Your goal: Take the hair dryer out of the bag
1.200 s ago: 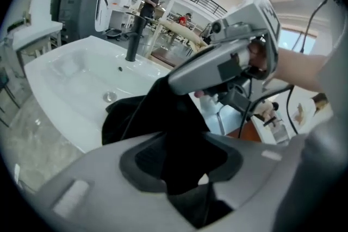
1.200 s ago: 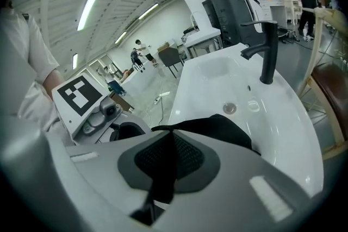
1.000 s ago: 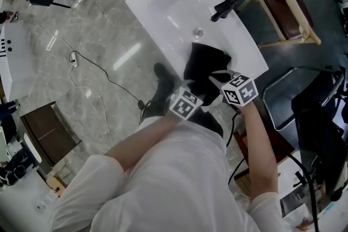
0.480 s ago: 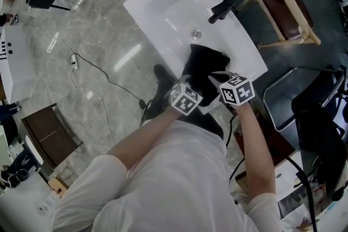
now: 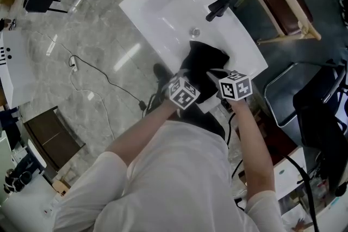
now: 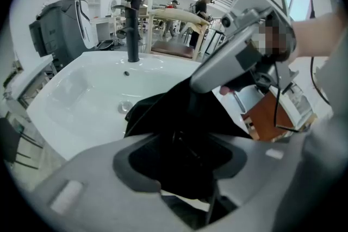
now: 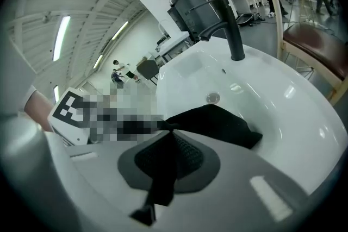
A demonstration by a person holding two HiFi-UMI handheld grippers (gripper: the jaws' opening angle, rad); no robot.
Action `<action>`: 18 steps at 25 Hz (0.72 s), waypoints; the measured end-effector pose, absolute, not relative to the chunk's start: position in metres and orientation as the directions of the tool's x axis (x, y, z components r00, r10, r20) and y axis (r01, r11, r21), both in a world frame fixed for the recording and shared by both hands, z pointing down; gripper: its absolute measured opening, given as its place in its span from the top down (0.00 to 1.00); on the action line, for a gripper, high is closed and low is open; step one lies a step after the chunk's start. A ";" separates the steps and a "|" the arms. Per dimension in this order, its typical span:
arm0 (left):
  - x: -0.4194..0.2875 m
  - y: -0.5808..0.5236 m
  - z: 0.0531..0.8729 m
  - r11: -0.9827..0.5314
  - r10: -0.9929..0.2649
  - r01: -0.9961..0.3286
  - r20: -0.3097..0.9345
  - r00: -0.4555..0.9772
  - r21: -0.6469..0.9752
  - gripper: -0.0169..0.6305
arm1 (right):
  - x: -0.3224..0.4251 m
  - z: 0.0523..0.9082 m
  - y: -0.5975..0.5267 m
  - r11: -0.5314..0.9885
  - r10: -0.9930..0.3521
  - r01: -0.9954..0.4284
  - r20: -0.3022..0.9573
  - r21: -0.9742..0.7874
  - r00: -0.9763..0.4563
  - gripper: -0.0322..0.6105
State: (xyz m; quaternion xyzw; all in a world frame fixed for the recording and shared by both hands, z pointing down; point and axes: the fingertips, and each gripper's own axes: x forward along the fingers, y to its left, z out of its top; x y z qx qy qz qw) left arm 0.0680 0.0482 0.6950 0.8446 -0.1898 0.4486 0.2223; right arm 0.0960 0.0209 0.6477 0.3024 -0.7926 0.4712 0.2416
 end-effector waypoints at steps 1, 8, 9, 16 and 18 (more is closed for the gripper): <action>0.068 0.050 0.695 -0.825 -0.124 -0.526 0.842 0.525 0.206 0.64 | 0.096 0.649 0.020 0.369 -0.255 -0.710 0.669 -0.600 -0.698 0.93; 0.071 0.056 0.697 -0.798 -0.139 -0.569 0.859 0.493 0.198 0.68 | 0.098 0.647 0.008 0.362 -0.272 -0.717 0.668 -0.595 -0.692 0.93; 0.072 0.055 0.699 -0.791 -0.137 -0.578 0.865 0.483 0.198 0.68 | 0.097 0.646 0.007 0.366 -0.272 -0.715 0.666 -0.596 -0.694 0.93; 0.075 0.048 0.717 -0.724 -0.119 -0.665 0.917 0.380 0.182 0.66 | 0.094 0.642 0.007 0.389 -0.270 -0.717 0.673 -0.578 -0.688 0.93; 0.078 0.050 0.718 -0.703 -0.106 -0.682 0.919 0.381 0.202 0.67 | 0.095 0.641 0.006 0.385 -0.278 -0.718 0.669 -0.580 -0.689 0.93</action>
